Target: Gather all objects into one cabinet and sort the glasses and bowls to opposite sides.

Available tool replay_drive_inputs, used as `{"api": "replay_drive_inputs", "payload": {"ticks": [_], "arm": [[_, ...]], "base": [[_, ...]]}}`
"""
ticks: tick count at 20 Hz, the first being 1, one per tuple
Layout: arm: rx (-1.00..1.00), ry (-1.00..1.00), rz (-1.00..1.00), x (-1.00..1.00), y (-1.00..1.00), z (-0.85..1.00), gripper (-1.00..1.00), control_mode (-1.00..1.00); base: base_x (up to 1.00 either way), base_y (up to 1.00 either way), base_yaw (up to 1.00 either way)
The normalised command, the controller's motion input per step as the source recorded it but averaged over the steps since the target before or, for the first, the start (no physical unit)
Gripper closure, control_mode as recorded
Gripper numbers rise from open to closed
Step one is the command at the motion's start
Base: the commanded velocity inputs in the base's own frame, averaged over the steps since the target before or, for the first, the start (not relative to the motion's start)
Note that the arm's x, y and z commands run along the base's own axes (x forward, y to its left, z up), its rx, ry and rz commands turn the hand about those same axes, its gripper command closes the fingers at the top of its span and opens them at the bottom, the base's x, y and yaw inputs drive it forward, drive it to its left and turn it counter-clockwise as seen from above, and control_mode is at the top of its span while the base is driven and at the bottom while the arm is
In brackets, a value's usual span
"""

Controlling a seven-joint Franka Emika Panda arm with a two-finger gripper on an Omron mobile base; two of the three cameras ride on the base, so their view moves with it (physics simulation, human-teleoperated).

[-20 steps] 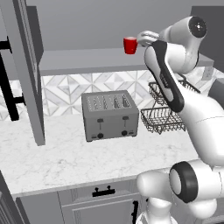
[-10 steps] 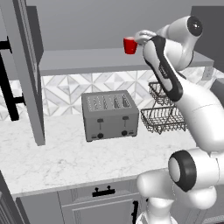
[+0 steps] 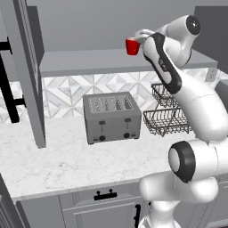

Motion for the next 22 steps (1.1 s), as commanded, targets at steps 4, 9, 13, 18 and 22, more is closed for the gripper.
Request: {"api": "replay_drive_inputs", "payload": {"ticks": [4, 9, 13, 18, 22], "arm": [[-0.07, 0.00, 0.00, 0.39, 0.00, 0.00, -1.00, -1.00], [-0.12, 0.00, 0.00, 0.40, 0.00, 0.00, -1.00, -1.00], [0.00, 0.01, 0.00, 0.08, 0.00, 0.00, -1.00, -1.00], [0.00, 0.00, 0.00, 0.32, -0.02, -0.07, -1.00, -1.00], [-0.03, 0.00, 0.00, 0.28, 0.00, -0.15, -1.00, -1.00]], "base": [[0.00, 0.00, 0.00], [0.00, 0.00, 0.00], [0.00, 0.00, 0.00], [0.00, 0.00, 0.00], [0.00, 0.00, 0.00]]}}
